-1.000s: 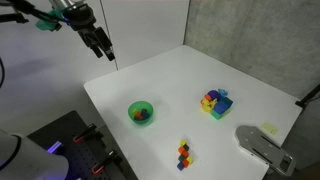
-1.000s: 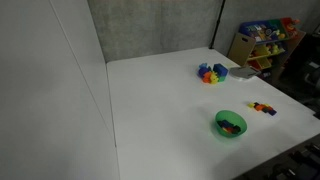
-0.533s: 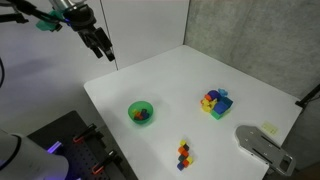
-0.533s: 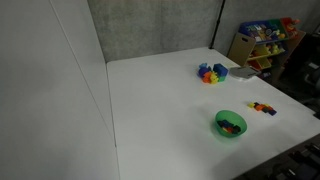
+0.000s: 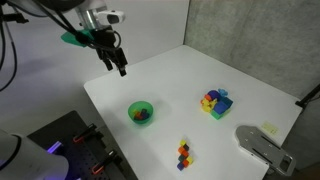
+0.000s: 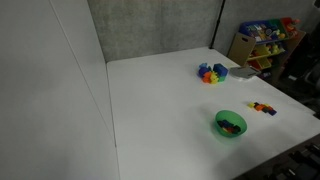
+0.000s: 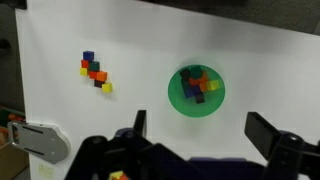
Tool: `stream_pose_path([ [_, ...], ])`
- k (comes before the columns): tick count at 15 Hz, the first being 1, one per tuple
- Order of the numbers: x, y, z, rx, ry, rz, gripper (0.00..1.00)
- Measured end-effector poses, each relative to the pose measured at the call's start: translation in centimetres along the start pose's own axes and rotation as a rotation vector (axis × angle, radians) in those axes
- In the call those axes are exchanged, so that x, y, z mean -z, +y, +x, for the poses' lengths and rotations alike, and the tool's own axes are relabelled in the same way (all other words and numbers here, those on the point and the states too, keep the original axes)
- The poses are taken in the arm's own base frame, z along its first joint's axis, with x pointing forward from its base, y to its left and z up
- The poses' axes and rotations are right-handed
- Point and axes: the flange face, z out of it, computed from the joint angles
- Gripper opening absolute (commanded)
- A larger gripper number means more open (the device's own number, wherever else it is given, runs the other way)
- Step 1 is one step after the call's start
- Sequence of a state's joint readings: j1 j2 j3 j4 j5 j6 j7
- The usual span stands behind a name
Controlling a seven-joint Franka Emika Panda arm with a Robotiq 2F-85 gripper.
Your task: Put the yellow block inside the bowl
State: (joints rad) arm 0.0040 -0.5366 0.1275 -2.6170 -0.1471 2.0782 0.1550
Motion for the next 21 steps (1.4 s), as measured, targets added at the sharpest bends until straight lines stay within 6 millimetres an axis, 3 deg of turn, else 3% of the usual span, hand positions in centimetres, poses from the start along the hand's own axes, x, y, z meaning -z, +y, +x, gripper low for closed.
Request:
stream_pose_path([
  [7, -6.4, 6.6, 4.5, -0.035, -0.153, 0.170, 1.00],
  [12, -12.0, 11.2, 6.8, -0.103, -0.208, 0.262, 1.00],
  [16, -16.9, 13.4, 8.0, -0.164, -0.193, 0.261, 1.00],
  [21, -22.4, 14.7, 9.1, -0.161, -0.168, 0.233, 1.00],
])
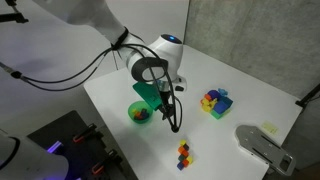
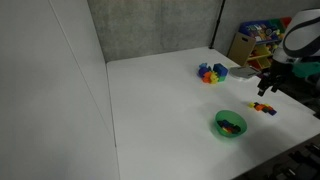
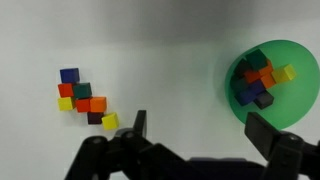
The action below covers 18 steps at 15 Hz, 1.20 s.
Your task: Put the yellow block inside the bowl
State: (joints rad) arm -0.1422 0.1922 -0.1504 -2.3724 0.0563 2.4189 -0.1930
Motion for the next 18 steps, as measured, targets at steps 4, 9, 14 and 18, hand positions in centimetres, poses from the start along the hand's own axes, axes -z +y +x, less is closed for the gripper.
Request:
stream_pose_path([
  [4, -2.9, 2.1, 1.9, 0.023, 0.007, -0.018, 1.00],
  [9, -5.6, 5.2, 4.3, 0.030, 0.026, -0.046, 1.00],
  [14, -9.0, 7.3, 6.4, 0.033, 0.049, -0.084, 1.00],
  [18, -11.8, 8.2, 7.7, 0.039, 0.059, -0.104, 1.00],
])
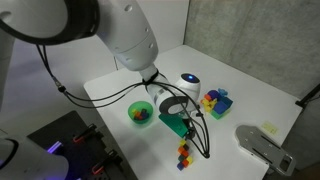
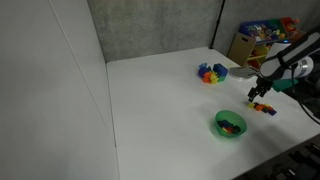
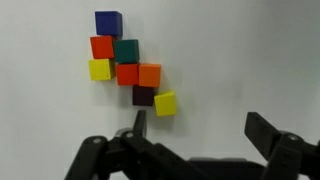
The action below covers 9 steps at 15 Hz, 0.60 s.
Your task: Put the yellow block inside the bowl
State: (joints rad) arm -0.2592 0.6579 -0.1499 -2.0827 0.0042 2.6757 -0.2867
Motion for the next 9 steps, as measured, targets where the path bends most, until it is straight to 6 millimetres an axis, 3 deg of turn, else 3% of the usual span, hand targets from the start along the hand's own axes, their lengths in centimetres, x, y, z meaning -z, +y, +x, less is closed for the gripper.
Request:
stream_pose_path([
  [9, -5.1, 0.4, 2.3, 0.032, 0.013, -0.035, 1.00],
])
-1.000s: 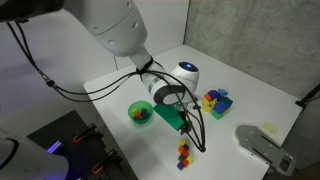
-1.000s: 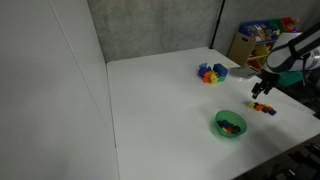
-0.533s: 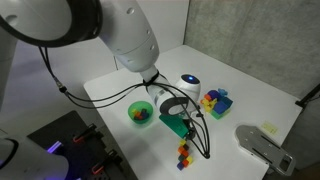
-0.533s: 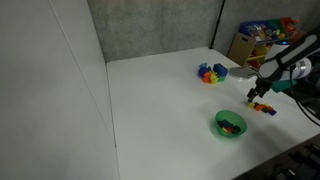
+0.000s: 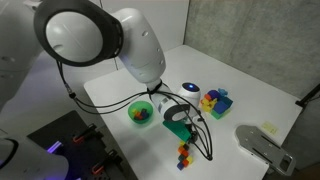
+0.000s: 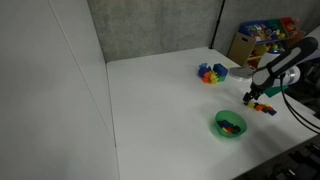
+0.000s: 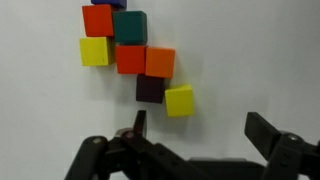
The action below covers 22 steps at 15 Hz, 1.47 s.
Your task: Put the yellow block inside the bowl
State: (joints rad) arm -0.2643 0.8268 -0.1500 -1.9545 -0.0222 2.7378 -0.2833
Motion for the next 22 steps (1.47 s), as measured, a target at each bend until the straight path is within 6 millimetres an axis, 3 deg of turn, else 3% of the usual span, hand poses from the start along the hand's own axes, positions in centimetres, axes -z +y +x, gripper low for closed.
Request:
stream_pose_path([
  [4, -1.7, 0.1, 0.2, 0.005, -0.006, -0.004, 1.00],
  [11, -2.8, 1.3, -0.7, -0.030, -0.042, 0.040, 1.00],
  [13, -3.1, 1.5, -1.1, -0.037, -0.061, 0.053, 0.75],
  [17, -3.2, 1.2, -1.2, -0.035, -0.075, 0.062, 0.40],
  [21, -2.5, 0.4, -0.6, -0.024, -0.064, 0.072, 0.09],
  [22, -2.0, 0.1, -0.3, -0.020, -0.056, 0.074, 0.08],
])
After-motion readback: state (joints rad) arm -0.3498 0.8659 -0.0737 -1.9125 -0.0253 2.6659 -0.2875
